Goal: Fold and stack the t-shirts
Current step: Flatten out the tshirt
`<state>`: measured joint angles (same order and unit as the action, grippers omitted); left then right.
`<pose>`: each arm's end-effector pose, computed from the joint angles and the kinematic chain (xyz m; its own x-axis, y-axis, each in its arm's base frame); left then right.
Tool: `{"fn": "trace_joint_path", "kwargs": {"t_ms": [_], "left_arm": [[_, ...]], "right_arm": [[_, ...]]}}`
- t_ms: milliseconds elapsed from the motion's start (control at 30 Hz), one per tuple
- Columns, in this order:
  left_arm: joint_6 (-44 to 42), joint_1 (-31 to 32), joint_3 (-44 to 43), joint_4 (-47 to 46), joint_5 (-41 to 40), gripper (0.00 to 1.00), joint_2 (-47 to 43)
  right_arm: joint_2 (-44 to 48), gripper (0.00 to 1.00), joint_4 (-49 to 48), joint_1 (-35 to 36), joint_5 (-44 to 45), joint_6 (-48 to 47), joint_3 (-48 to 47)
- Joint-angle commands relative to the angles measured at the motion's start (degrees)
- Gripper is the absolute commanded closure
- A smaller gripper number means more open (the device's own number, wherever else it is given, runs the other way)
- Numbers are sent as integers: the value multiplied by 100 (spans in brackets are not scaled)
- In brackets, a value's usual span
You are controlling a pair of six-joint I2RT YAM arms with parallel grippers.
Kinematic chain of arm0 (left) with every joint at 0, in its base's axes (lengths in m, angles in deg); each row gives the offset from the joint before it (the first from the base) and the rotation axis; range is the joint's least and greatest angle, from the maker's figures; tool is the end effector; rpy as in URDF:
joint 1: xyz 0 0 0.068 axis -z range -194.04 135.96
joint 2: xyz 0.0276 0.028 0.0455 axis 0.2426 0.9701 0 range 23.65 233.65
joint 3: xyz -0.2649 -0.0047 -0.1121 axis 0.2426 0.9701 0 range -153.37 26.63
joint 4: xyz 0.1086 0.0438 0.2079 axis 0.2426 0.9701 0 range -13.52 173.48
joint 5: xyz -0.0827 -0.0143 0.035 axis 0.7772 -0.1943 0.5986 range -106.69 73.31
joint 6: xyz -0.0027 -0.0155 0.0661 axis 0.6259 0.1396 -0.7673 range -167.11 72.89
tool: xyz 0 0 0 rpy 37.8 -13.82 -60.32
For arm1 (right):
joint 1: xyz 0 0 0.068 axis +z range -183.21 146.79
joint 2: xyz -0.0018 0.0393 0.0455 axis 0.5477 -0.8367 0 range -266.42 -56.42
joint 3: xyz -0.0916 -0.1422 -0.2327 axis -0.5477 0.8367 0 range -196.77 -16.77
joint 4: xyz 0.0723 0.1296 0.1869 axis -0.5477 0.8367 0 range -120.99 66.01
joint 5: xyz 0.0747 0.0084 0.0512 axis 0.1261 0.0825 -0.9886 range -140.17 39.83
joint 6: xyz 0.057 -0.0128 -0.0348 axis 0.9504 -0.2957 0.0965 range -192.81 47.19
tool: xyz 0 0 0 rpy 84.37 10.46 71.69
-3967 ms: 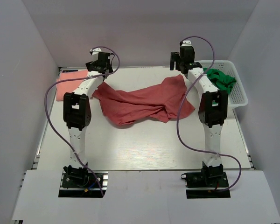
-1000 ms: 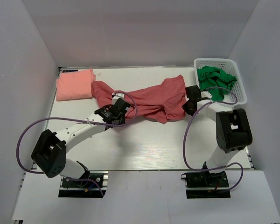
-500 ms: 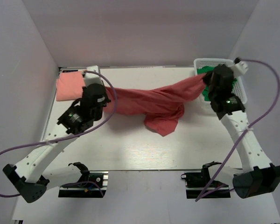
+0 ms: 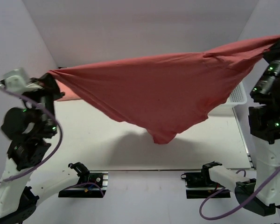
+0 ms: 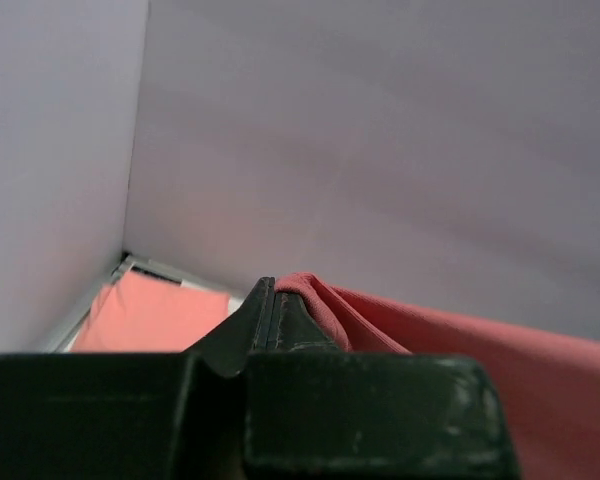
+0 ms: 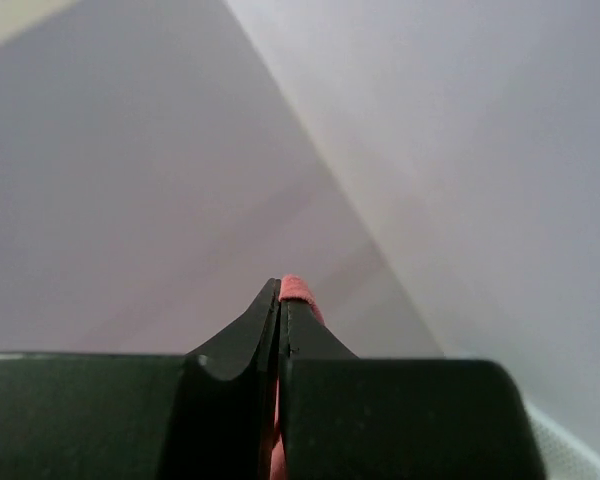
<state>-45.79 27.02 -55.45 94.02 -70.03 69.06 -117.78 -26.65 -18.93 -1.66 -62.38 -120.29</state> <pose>0.0781 -0.0101 0.5272 0.2514 -0.2371 -0.9384 -0.1734 0.9428 -0.2847 0.1035 -0.0158 0.6187 0.6588 0.2915 -0.6936 0.2956 0.7475 0.5948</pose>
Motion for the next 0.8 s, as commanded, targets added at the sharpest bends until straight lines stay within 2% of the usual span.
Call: {"fn": "trace_joint_path", "kwargs": {"t_ms": [0, 33, 133, 333, 433, 567, 767], "left_arm": [[-537, -19, -578, -200, 59, 100, -304], [-537, -19, -581, -198, 61, 100, -304], [-440, -19, -975, 135, 893, 100, -436], [-361, -19, -1898, 662, 3115, 100, -559], [-299, -19, -2364, 848, 3365, 100, -446], [-247, -19, -2418, 900, 3418, 100, -445], [-185, -19, -1882, 734, 3067, 100, -445]], "right_arm": [[194, 100, -881, -13, 353, -1286, -359], [221, 100, -882, -13, 274, -1290, -361], [239, 100, -742, -5, -25, -1448, -861], [353, 100, -452, 4, -851, -1492, -1688], [572, 100, -443, 4, -1237, -1422, -1688], [923, 100, -443, 4, -1397, -1264, -1452], [951, 100, -206, 4, -1414, -1106, -935]]}}
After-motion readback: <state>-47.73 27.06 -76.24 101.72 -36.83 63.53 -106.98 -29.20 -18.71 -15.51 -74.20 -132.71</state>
